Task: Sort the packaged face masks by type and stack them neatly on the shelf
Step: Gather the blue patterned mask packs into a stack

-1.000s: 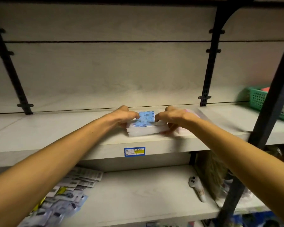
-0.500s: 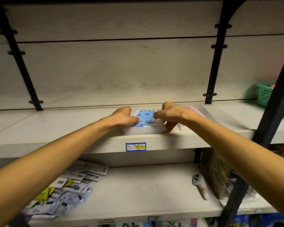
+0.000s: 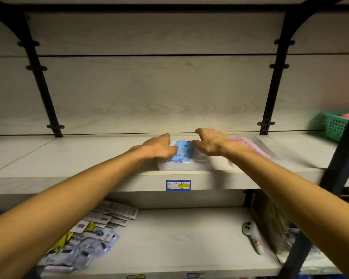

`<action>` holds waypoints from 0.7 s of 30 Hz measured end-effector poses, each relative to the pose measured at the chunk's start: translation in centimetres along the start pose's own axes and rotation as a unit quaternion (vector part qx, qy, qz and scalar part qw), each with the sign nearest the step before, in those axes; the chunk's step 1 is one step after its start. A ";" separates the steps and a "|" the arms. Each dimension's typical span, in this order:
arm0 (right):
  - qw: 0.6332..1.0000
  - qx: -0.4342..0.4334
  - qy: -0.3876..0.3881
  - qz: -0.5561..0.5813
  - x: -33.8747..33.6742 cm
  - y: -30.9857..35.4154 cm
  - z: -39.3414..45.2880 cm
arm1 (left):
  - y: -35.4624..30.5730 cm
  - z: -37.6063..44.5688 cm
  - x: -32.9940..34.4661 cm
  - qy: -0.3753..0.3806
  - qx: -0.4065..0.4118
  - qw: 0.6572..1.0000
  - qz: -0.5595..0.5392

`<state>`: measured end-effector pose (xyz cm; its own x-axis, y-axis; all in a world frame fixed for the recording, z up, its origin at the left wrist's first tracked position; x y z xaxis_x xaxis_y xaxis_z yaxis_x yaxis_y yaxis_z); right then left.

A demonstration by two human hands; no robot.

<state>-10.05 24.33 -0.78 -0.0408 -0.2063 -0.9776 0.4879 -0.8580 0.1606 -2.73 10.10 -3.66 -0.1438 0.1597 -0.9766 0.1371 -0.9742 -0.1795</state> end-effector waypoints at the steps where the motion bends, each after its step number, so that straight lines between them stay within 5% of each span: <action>1: 0.999 -0.027 0.021 0.020 1.2 0.7 0.4 | -0.3 0.2 0.3 0.004 0.009 1.000 0.004; 10: 0.994 -0.035 0.091 0.049 8.5 1.4 2.6 | 1.2 0.3 5.0 0.055 0.018 0.998 -0.026; 21: 0.992 -0.038 0.108 0.055 9.4 1.3 3.5 | 1.8 1.2 5.9 0.065 0.019 0.997 -0.035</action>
<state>-12.84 19.70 -9.28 0.2000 -0.1840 -0.9624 0.5438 -0.7962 0.2652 -4.50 9.09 -9.58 -0.0230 0.2437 -0.9696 0.0932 -0.9651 -0.2448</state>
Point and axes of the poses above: each hand's wrist, its own z-axis towards the middle knuckle, its own x-axis out of the palm, y = z × x, the point moved 10 cm from there along z, towards the middle knuckle, and after that the axes turned 14 degrees about x, right-handed, at the moved point
